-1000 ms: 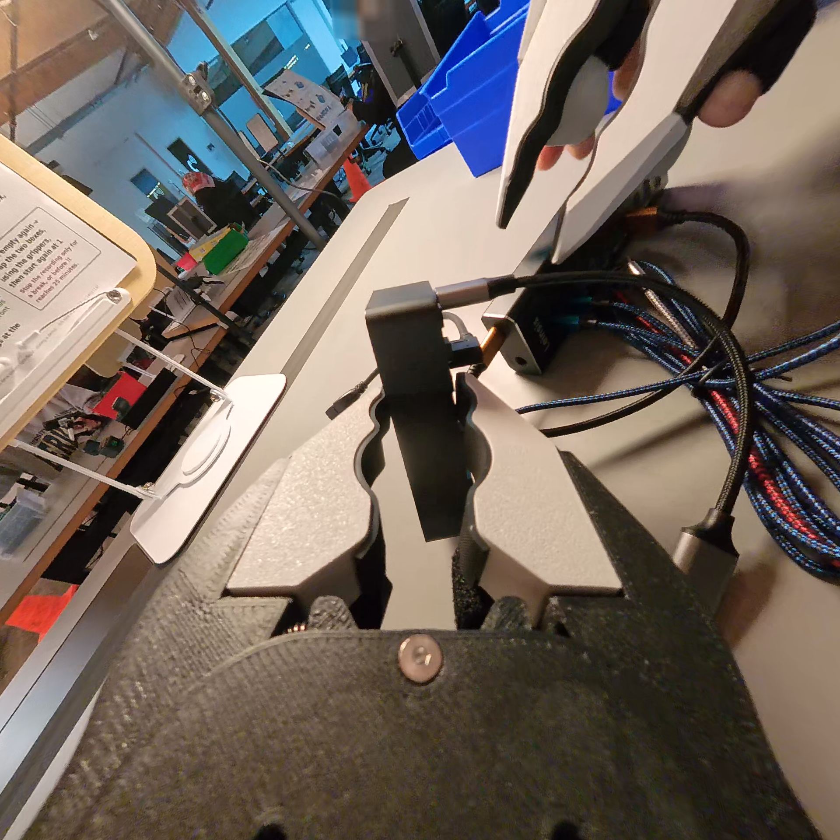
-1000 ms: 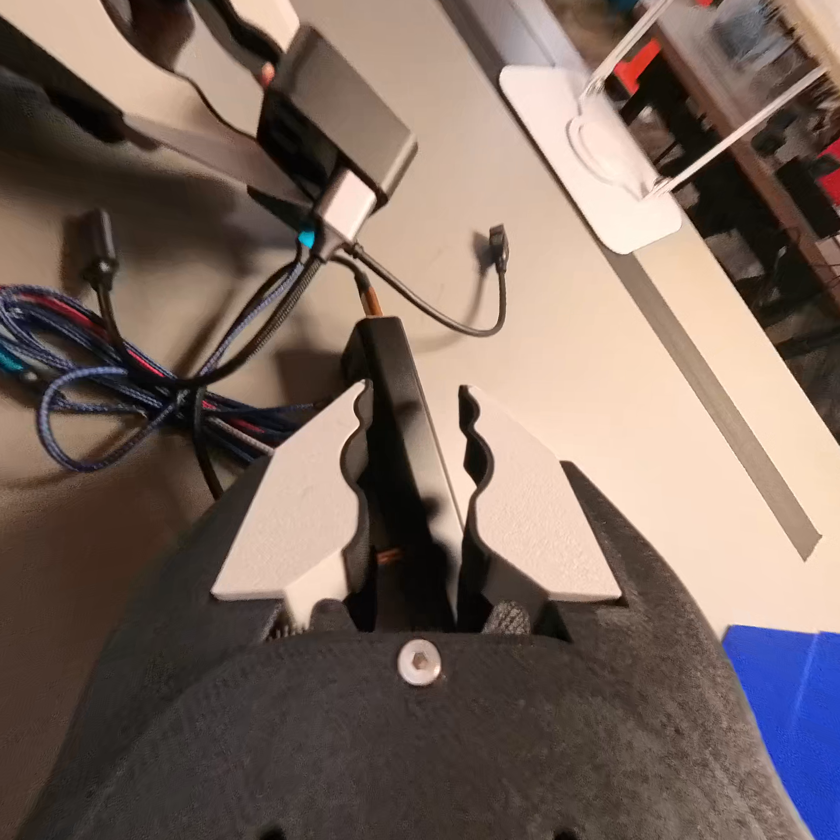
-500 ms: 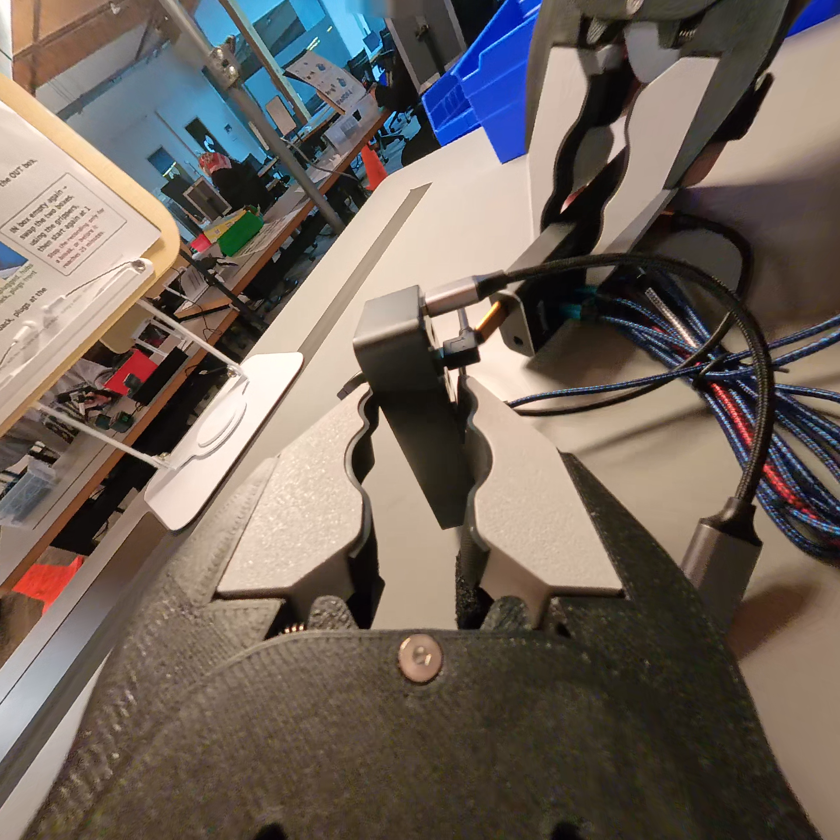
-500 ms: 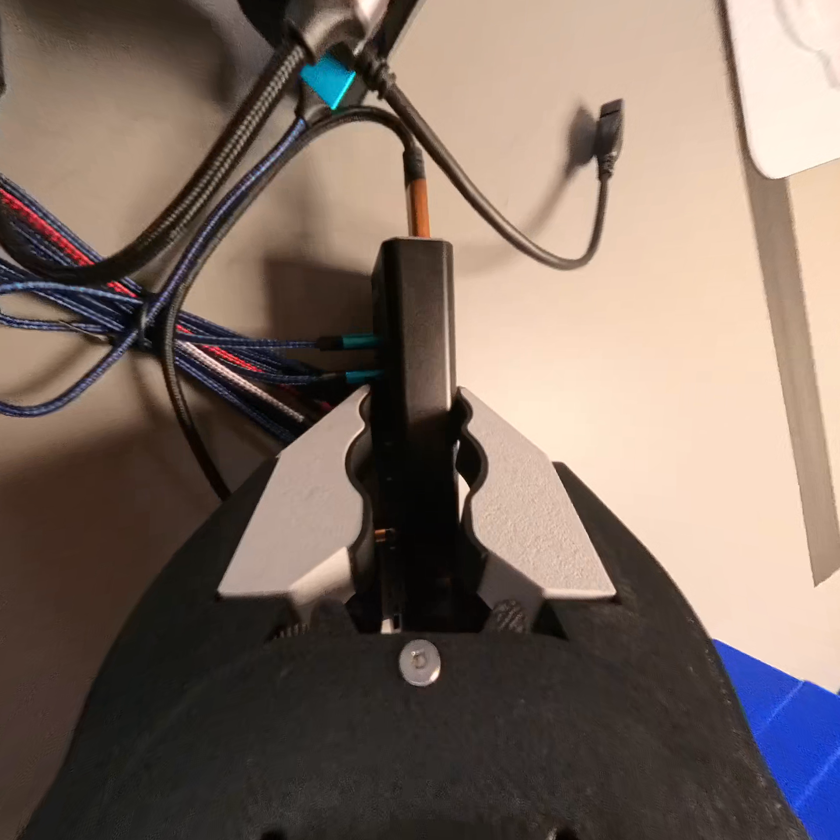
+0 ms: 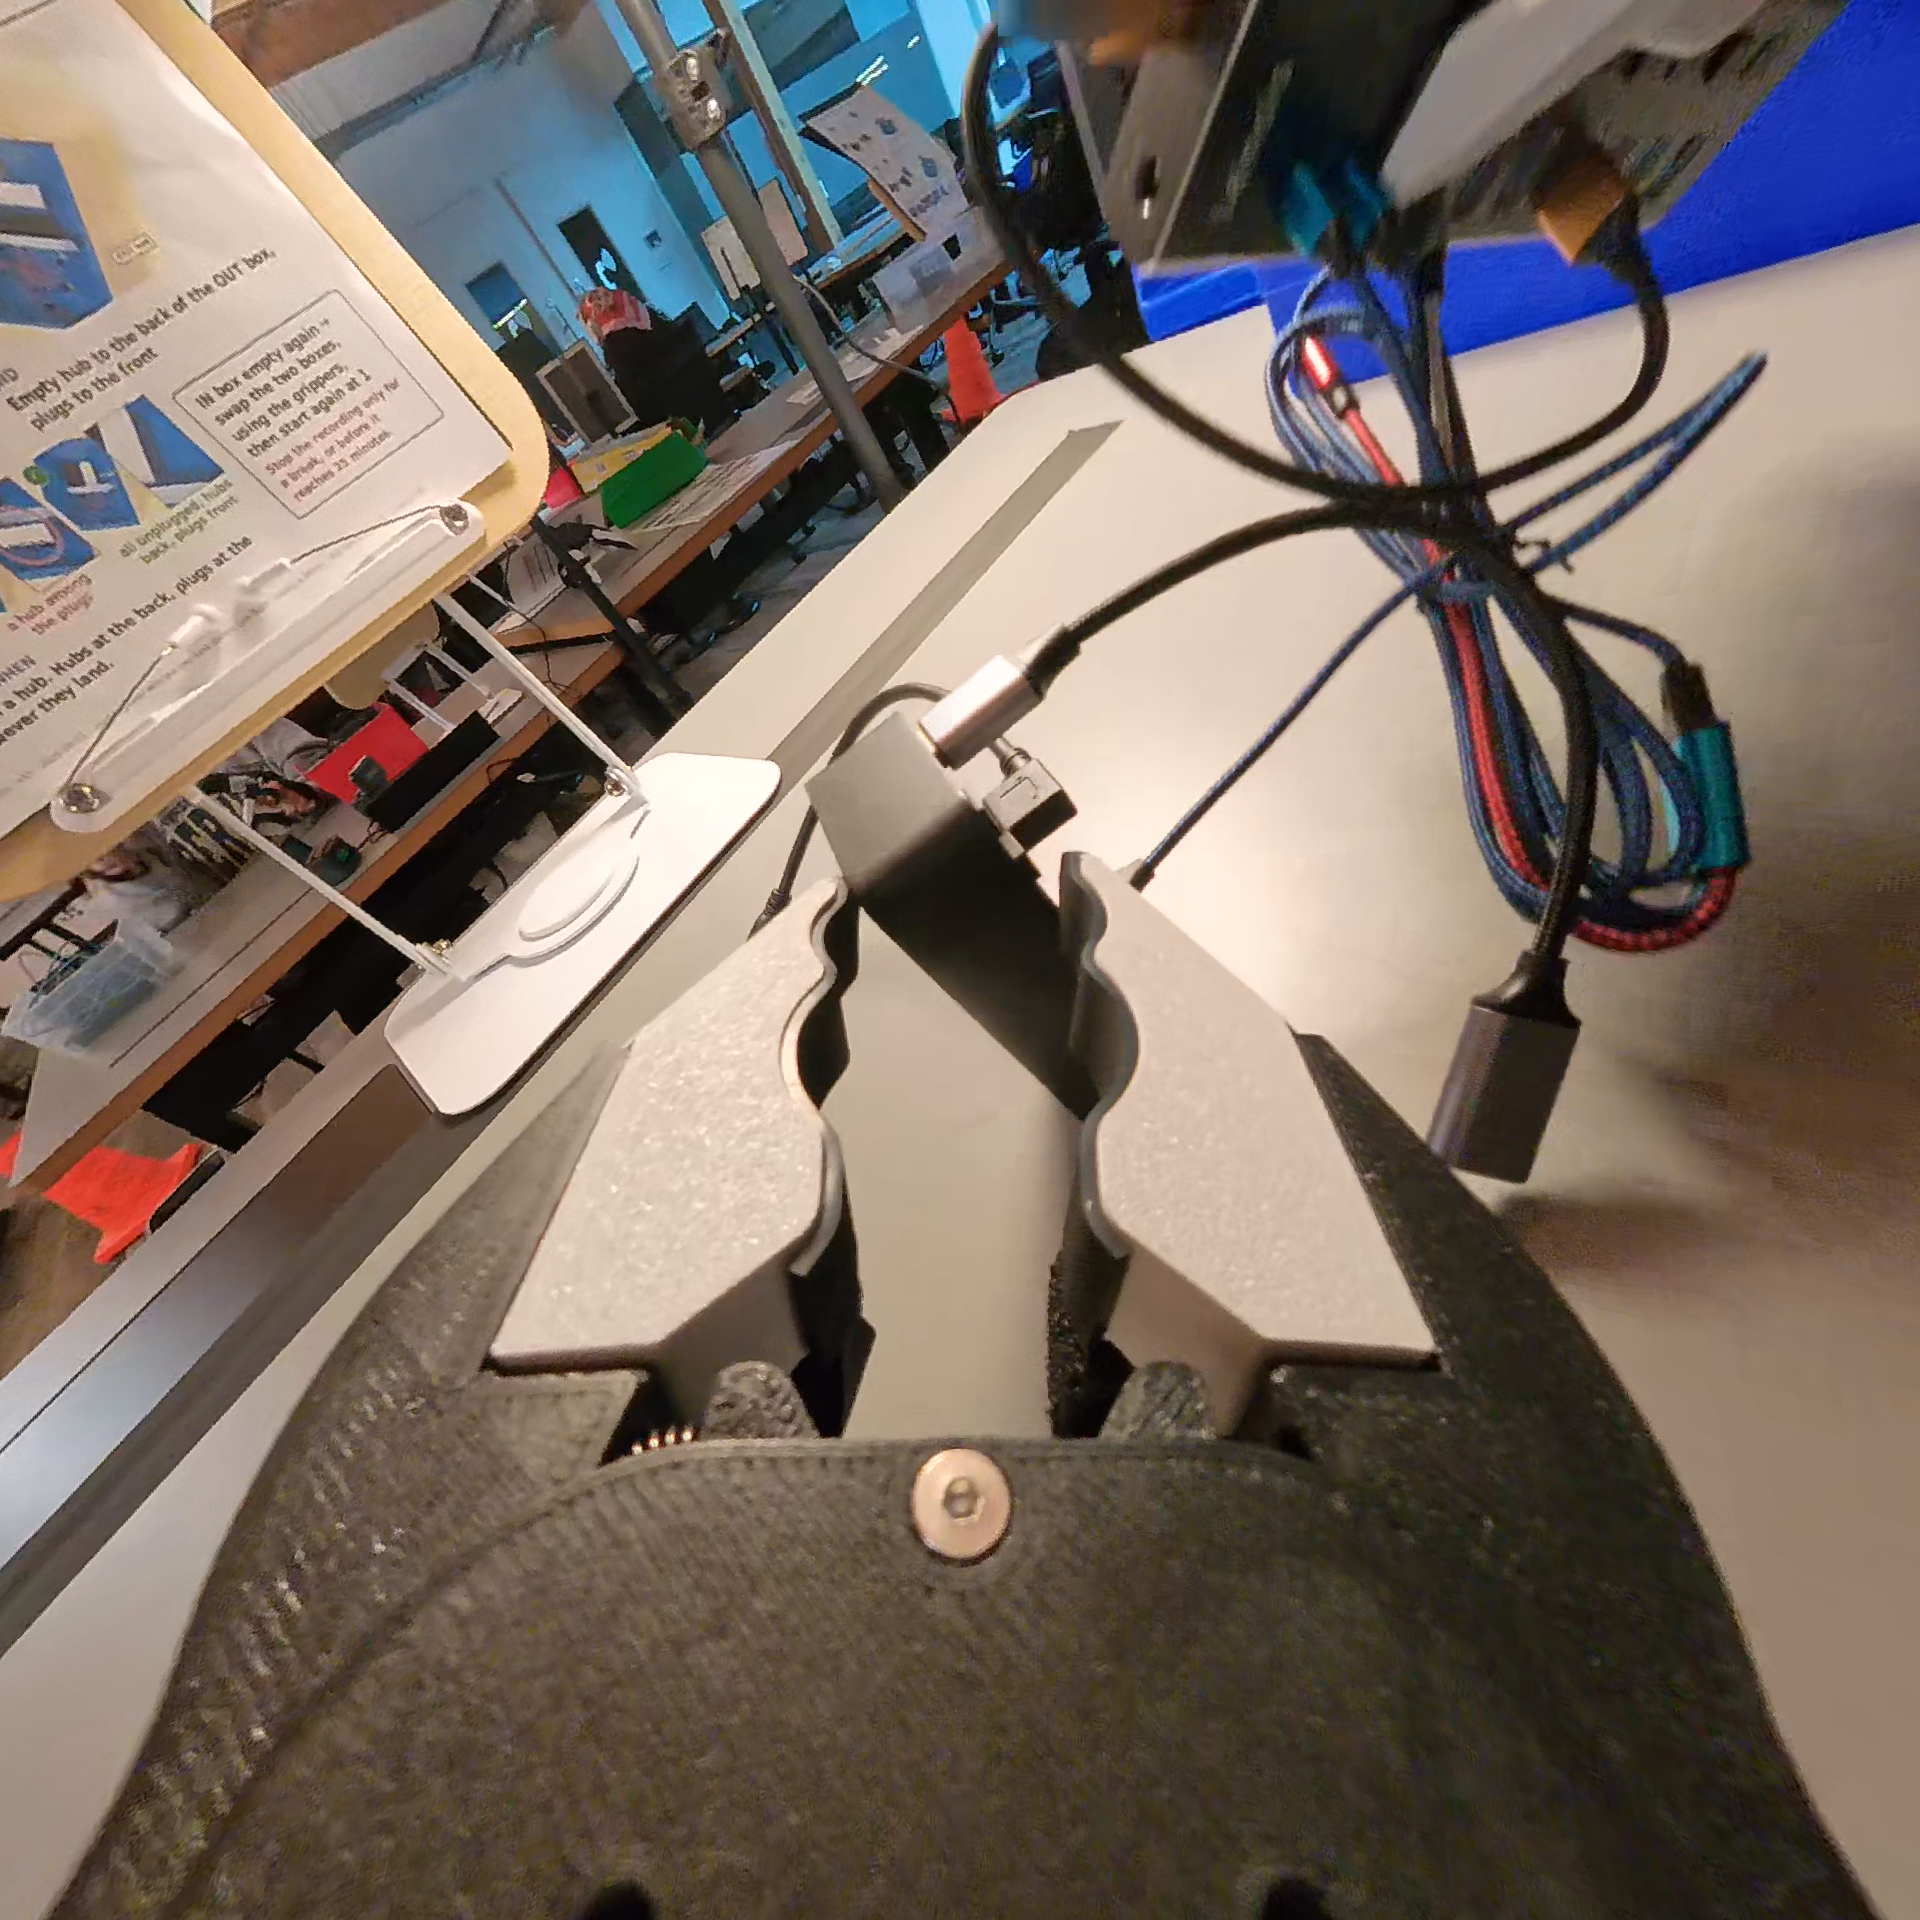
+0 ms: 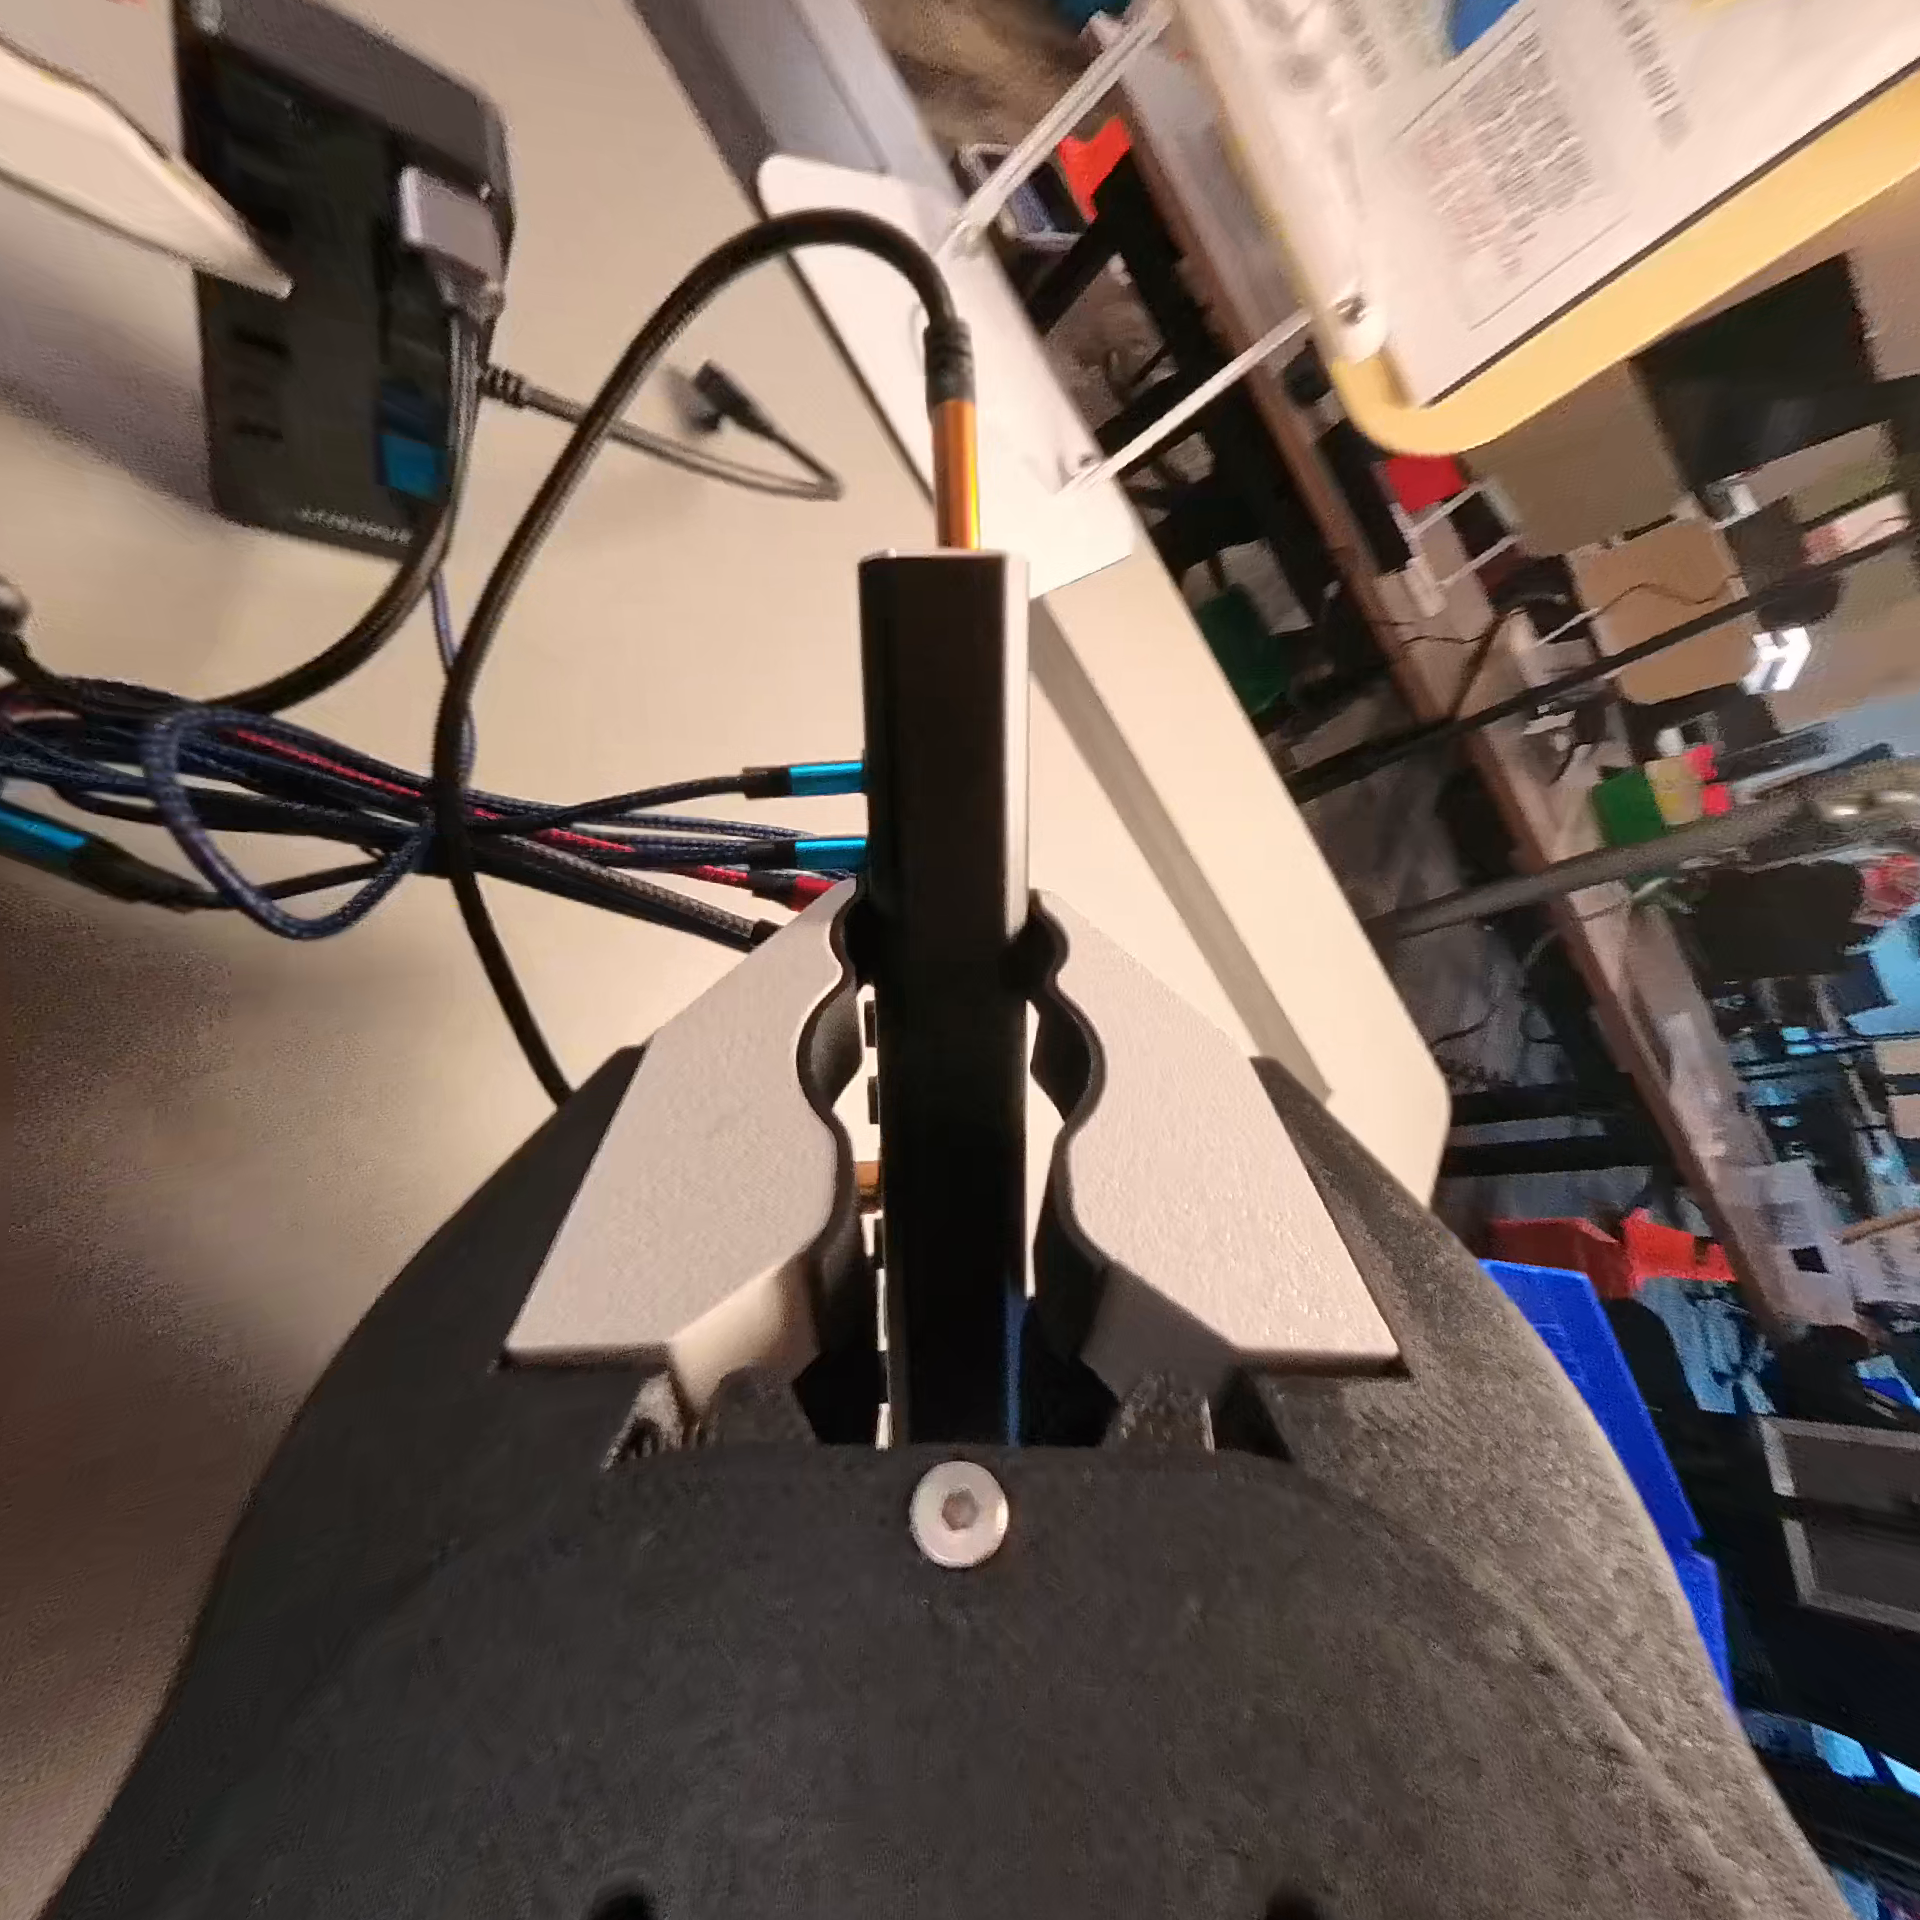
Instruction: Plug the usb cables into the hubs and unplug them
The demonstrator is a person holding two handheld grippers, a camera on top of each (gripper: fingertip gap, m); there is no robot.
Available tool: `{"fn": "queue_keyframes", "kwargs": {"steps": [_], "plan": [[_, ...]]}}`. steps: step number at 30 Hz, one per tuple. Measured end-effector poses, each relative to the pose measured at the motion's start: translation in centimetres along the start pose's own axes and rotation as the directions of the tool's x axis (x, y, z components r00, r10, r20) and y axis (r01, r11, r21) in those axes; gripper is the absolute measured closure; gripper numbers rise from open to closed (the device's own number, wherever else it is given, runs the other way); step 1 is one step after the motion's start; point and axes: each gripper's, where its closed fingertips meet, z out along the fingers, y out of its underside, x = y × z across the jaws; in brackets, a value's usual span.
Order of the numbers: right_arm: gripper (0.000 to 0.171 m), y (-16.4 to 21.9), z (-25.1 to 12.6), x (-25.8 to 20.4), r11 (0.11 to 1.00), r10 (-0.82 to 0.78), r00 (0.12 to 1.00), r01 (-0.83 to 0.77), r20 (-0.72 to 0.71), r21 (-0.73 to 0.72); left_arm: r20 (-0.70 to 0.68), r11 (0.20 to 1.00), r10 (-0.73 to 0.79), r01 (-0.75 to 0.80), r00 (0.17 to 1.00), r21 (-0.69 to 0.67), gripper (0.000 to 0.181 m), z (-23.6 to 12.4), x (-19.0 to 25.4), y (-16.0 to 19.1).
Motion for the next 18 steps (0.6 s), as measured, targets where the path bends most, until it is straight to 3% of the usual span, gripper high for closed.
{"fn": "queue_keyframes", "kwargs": {"steps": [6, 9, 18], "plan": [[0.145, -2.2, -2.4, 3.5, 0.997, 0.003, 0.992, 0.006, -0.124, 0.078, -0.010, 0.997, -0.081, 0.080, 0.997, -0.010, 0.133, 0.0, -0.3, 0.4], [0.145, -3.2, -3.6, 5.3, 0.994, 0.002, 0.985, 0.017, -0.172, 0.105, -0.006, 0.996, -0.089, 0.089, 0.996, 0.006, 0.138, -0.1, -0.6, 0.2], [0.145, -4.5, -5.1, 9.5, 0.991, -0.103, 0.953, 0.122, -0.286, 0.050, -0.025, 0.995, -0.103, 0.103, 0.994, 0.000, 0.138, -0.3, -0.3, 0.3]]}}
